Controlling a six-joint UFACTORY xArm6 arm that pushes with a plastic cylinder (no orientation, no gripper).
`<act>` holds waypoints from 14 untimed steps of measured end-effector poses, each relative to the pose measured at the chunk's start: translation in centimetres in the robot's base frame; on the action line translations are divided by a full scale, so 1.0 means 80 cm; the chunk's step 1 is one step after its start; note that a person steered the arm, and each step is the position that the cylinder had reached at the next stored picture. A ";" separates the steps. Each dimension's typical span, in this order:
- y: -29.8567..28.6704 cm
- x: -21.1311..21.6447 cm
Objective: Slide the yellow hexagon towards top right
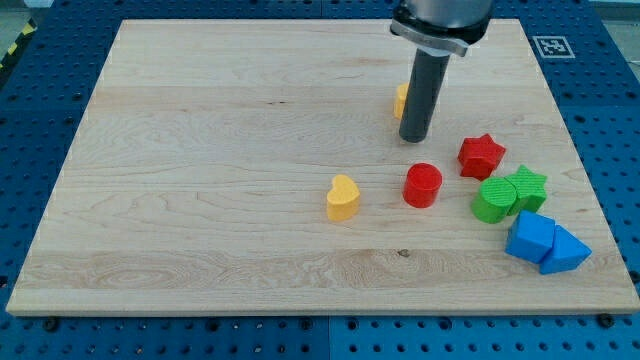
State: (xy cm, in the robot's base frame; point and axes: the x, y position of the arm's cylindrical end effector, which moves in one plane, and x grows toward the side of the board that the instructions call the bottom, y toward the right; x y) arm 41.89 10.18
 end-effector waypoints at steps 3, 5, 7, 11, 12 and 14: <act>0.011 -0.052; 0.012 -0.104; -0.010 -0.117; 0.041 -0.152; 0.041 -0.175; 0.043 -0.200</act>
